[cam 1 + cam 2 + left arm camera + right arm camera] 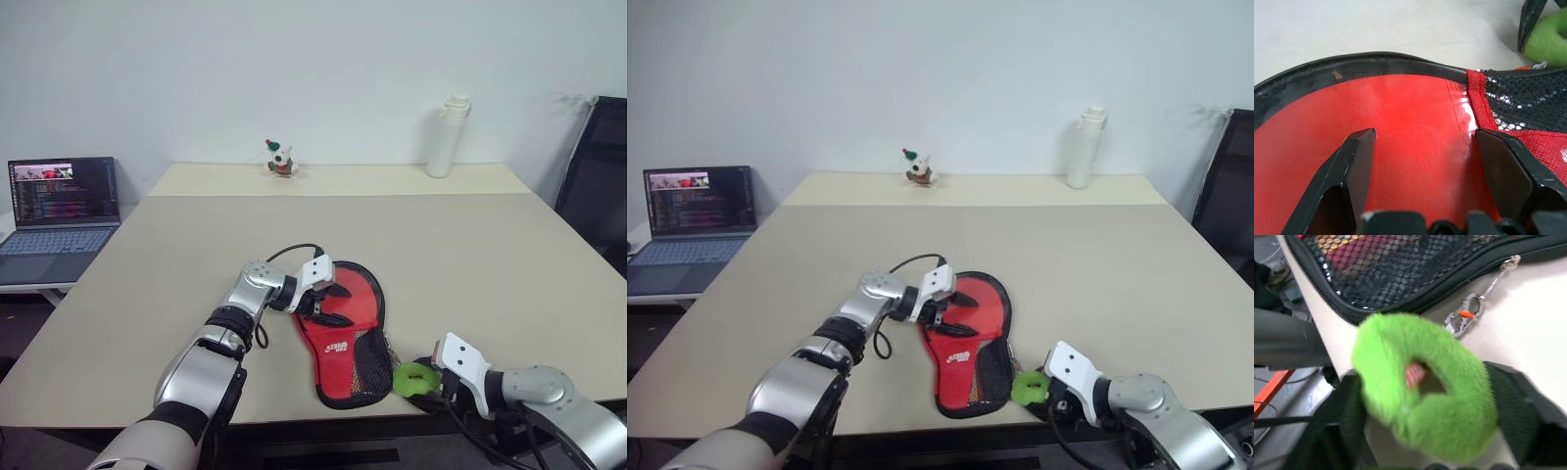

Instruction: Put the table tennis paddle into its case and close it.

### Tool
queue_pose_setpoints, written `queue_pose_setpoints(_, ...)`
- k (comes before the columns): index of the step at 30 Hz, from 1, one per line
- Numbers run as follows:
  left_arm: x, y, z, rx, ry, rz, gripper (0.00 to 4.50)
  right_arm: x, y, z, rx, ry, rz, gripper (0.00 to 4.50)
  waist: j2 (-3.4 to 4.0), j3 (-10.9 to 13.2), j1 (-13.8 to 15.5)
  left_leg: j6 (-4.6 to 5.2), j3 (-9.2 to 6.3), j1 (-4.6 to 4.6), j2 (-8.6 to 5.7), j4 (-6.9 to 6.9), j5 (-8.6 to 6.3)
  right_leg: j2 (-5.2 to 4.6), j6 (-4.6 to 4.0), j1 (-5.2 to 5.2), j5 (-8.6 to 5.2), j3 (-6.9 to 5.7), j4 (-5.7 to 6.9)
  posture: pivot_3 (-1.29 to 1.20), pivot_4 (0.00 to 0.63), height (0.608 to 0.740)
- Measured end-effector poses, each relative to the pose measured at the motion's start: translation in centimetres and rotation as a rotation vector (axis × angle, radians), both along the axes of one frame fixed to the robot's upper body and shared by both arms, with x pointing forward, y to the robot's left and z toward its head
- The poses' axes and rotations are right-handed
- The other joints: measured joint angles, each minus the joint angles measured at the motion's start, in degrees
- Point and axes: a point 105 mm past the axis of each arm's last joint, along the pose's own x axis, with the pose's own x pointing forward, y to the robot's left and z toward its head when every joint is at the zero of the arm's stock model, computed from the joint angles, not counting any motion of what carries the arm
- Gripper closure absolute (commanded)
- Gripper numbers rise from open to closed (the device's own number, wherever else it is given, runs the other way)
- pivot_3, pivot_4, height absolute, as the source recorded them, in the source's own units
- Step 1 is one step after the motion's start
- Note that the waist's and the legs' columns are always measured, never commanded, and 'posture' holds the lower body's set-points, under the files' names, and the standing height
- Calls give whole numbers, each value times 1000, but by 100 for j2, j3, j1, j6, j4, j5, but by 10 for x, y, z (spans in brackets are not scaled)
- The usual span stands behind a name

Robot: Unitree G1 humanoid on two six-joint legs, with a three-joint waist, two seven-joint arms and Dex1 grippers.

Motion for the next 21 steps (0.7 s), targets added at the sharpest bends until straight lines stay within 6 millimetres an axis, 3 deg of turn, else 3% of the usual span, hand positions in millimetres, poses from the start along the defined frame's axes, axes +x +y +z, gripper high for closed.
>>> queue_pose_setpoints(8,0,0,0,5,-7,-6,955,1,-9,4,36,41,-57,4481,0,0,3,0,0,0,0,0,0,0,0,0,0,1,0,0,150,740)
queue_pose_setpoints(17,-4,-12,-5,-14,24,-19,955,-11,-22,35,125,72,-93,4481,1,-1,54,0,-2,-1,0,0,0,-2,0,3,0,-1,-1,0,150,740)
queue_pose_setpoints(21,-6,-22,-8,-47,65,-18,955,-33,-19,34,131,119,-64,4481,3,-4,162,0,-4,-4,-5,0,0,-4,3,5,-2,-7,-4,0,150,740)
